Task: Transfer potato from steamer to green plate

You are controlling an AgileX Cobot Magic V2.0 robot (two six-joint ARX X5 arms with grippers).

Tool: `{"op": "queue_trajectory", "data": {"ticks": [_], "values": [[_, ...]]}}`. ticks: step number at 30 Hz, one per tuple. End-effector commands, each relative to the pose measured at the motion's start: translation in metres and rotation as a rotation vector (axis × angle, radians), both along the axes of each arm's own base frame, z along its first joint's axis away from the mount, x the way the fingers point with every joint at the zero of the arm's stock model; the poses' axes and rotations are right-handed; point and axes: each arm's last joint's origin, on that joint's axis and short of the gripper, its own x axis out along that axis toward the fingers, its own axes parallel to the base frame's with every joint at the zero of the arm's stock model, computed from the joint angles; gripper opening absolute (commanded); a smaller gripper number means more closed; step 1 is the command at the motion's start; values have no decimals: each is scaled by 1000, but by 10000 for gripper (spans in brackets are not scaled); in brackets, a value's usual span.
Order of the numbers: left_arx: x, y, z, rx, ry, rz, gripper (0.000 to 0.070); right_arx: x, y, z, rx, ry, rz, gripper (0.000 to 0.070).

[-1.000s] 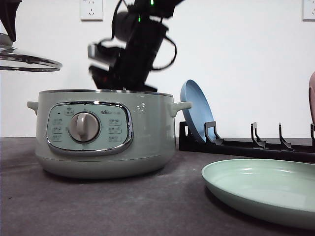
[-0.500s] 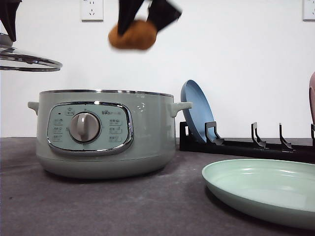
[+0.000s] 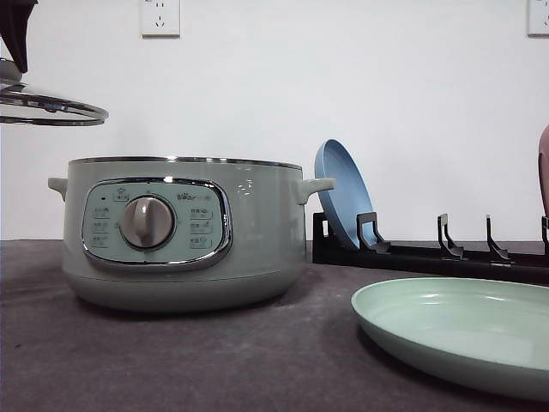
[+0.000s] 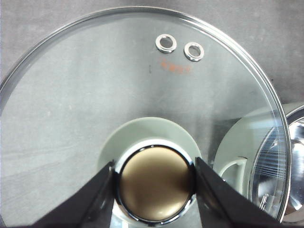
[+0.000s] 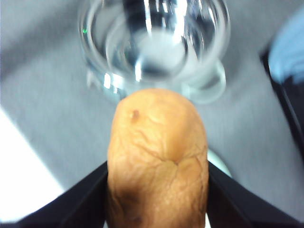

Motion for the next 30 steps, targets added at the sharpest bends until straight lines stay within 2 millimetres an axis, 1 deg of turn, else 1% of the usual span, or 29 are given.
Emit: {"op": "queue_trajectory", "data": {"ticks": [1,4,6,9,11,15,19,23,26,30], "values": [[-8,-1,18,9,-71,-4,0,-19,-16,-9,-34,66,-46,257],[-8,-1,18,9,-71,-5,0,-38,-34,-24,-3,68,-109,257],[-8,-1,18,9,-71,-5,0,-47,-42,-34,38,54,-148,257],[-8,-1,18,8,-72,-5,0,-54,-49,-54,106,30,-201,257],[-8,-1,18,7,-72,-4,0,-56,-51,-70,136,23,-234,257],[-8,-1,18,6,-72,-2,0,-51,-50,-105,143,43,-315,257],[-8,-1,18,4,-72,0,0,-40,-44,-146,132,109,-377,257],[-8,-1,18,4,-72,1,0,-29,-39,-181,137,161,-449,257],[-7,-1,18,4,-73,1,0,-21,-37,-205,109,165,-500,257],[-7,-1,17,4,-72,1,0,-14,-37,-232,86,203,-519,257]]}}
